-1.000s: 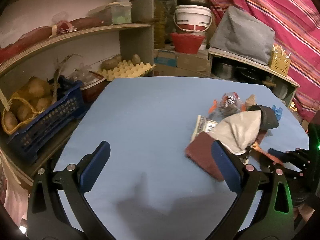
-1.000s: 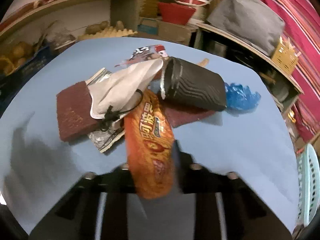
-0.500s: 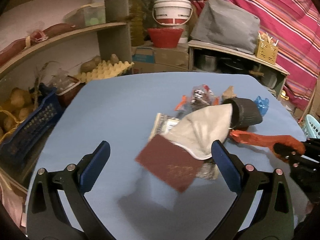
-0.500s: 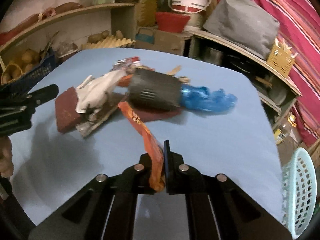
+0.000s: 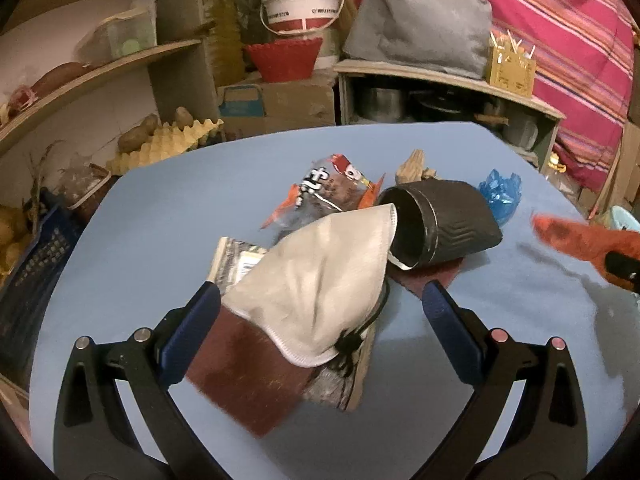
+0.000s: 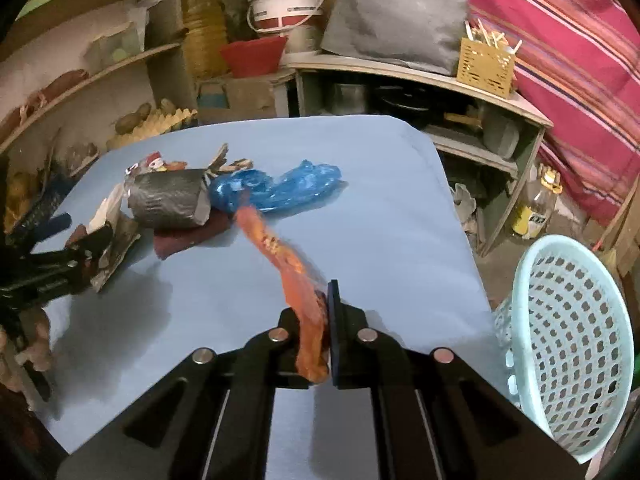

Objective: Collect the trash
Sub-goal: 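Grasp the orange snack bag with the right tool while the left tool grasps the white tissue, then carry the orange bag and white tissue over the blue basket with both tools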

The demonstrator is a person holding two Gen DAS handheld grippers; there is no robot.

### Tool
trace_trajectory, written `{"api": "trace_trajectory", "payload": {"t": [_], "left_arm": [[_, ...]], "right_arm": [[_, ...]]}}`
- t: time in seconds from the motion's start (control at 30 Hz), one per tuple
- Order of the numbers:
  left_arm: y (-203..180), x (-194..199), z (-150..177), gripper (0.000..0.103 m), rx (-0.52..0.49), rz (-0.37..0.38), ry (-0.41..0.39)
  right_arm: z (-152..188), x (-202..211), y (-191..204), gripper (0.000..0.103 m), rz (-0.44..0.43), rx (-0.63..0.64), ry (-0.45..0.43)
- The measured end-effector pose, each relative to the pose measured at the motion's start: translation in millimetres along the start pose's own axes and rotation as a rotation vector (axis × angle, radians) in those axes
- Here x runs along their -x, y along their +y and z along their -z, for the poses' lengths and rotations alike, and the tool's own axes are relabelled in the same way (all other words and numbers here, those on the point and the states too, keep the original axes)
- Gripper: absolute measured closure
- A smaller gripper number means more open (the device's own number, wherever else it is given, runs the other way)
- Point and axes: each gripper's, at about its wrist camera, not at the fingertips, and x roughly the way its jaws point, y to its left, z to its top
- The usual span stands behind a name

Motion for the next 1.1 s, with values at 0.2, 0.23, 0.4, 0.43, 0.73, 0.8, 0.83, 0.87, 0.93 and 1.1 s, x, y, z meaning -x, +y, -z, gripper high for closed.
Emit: {"api": "trace_trajectory", "payload": {"t": [0.2,0.23,0.4,0.43,0.73,0.8,0.83,0.87,0.93,1.1], "left_arm": [[0,-18,-8,0.016,0.036,-0.004,0.026],[0,-19,-9,0.025,0.043,0.001,0.03],[2,-29,-10,0.055,0.044,0.029,0.062],[2,-29,-9,0.058,0.044,0.03,0.064],[4,0,-13,0.076,0.057,0.025,0.002],[3,10,-16,0.077,0.065,0.027,-0.02],[3,16,-17,0.077,0.069,0.027,-0.033],[2,22,-18,0.077,0.075,0.028,-0.043],[0,35,-21,0.077,0.084,0.039,-0.064],[-17,65,-30,0.077,0.066,0.057,-0.112]], "right_arm": [[1,-2,-3,0.098,-0.003,-0.01,0.001],[1,-2,-3,0.098,-0.003,-0.011,0.0],[1,0,-3,0.098,-0.006,-0.015,-0.004],[1,1,-3,0.098,-0.007,-0.016,-0.008],[0,11,-10,0.098,-0.017,-0.023,-0.039],[0,15,-12,0.098,-0.019,-0.025,-0.049],[0,17,-12,0.098,-0.019,-0.026,-0.053],[0,18,-13,0.098,-0.016,-0.027,-0.058],[1,21,-17,0.098,-0.014,-0.03,-0.063],[2,31,-32,0.098,-0.004,-0.055,-0.084]]}}
